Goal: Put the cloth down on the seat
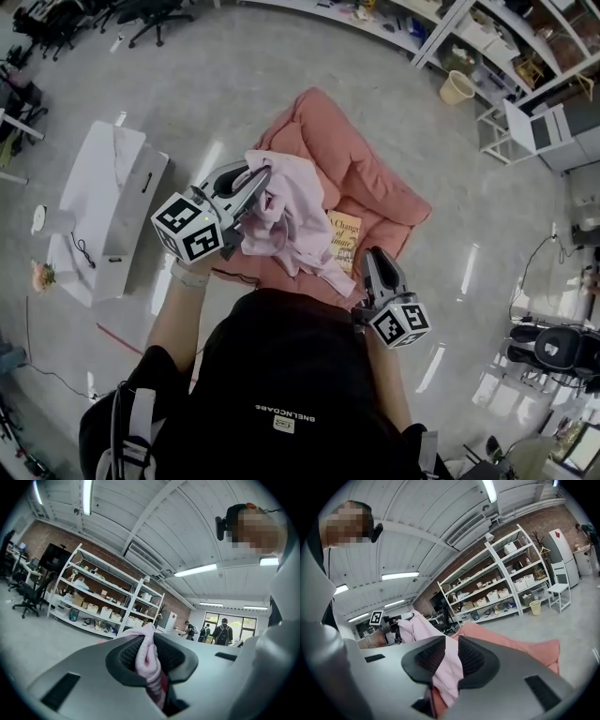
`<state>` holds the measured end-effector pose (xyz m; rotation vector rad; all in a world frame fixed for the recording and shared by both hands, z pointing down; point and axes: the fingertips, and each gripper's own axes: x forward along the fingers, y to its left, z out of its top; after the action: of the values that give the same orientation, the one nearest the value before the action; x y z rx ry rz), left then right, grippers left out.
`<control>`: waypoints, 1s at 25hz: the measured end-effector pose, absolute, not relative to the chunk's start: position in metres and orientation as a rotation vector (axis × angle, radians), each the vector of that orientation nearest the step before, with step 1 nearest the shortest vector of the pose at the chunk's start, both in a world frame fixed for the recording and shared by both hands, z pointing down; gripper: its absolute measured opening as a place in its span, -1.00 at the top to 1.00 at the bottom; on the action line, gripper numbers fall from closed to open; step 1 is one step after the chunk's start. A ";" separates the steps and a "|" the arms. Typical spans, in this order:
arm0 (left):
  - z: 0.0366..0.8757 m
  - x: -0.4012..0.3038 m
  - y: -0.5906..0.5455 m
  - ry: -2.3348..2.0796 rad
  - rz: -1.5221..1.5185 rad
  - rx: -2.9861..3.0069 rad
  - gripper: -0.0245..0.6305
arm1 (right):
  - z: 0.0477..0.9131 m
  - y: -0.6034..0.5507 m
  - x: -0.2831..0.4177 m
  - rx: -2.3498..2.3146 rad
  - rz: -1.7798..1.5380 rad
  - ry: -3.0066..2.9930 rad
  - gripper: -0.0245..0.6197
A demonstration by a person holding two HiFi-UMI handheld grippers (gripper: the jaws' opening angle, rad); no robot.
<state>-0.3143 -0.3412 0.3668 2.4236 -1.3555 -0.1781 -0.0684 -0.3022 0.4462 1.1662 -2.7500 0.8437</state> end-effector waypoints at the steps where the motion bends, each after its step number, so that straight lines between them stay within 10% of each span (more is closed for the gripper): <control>1: 0.370 -0.314 -0.342 -1.354 -0.163 2.424 0.76 | 0.447 -0.304 -0.070 1.159 0.843 -2.749 0.61; 25: 0.522 -0.285 -0.354 -1.171 -0.021 2.303 0.76 | 0.498 -0.318 -0.106 1.061 0.832 -2.641 0.61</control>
<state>-0.2853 -0.3536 0.5220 2.3028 -1.1711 -0.0207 -0.1060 -0.3181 0.4984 1.0606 -2.6410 0.8315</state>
